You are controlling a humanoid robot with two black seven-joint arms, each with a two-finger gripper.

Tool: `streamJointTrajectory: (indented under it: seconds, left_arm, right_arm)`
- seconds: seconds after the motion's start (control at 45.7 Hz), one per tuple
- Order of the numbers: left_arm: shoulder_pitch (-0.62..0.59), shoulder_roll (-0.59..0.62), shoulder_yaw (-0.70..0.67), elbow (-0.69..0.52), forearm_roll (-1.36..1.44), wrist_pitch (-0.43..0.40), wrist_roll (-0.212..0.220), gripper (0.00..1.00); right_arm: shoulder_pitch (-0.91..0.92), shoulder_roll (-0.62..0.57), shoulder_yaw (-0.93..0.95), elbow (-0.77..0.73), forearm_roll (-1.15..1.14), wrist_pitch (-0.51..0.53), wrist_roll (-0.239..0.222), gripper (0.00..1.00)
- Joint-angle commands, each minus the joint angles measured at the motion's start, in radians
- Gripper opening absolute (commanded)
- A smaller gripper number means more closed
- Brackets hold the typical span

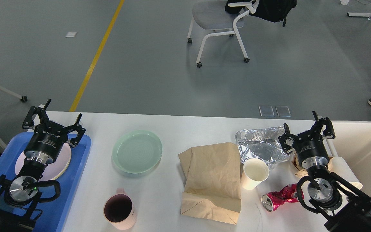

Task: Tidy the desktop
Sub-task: 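Raise the left gripper up and away from the blue tray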

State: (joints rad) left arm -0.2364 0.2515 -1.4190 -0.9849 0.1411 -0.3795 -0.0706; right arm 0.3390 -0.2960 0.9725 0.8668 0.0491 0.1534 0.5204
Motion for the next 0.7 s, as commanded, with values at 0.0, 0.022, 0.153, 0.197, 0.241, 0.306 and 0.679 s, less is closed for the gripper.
streamJointTrajectory:
  seconds: [0.0, 0.022, 0.153, 0.197, 0.241, 0.306, 0.679]
  left_arm:
    - [0.002, 0.0, -0.001, 0.0, 0.0, -0.006, 0.0, 0.96]
    - [0.002, 0.0, 0.0, 0.0, 0.0, -0.007, 0.0, 0.96]
    - [0.0, -0.001, -0.014, 0.002, 0.0, 0.001, 0.002, 0.96]
    - [0.002, -0.003, -0.014, 0.002, 0.0, 0.001, 0.003, 0.96]
    - [0.002, -0.003, -0.012, 0.0, 0.0, 0.001, 0.003, 0.96]
    - [0.002, 0.0, -0.003, -0.001, 0.0, 0.001, 0.005, 0.96]
    - [-0.165, 0.149, 0.081, 0.049, 0.02, 0.002, 0.132, 0.96]
  right_arm:
    - [0.0, 0.0, 0.0, 0.0, 0.0, 0.0, 0.0, 1.0]
    - [0.0, 0.0, 0.0, 0.0, 0.0, 0.0, 0.0, 1.0]
    - [0.0, 0.0, 0.0, 0.0, 0.0, 0.0, 0.0, 1.0]
    - [0.0, 0.0, 0.0, 0.0, 0.0, 0.0, 0.0, 1.0]
    - [0.0, 0.0, 0.0, 0.0, 0.0, 0.0, 0.0, 1.0]
    - [0.0, 0.0, 0.0, 0.0, 0.0, 0.0, 0.0, 1.0]
    - [0.0, 0.0, 0.0, -0.002, 0.0, 0.0, 0.0, 1.0]
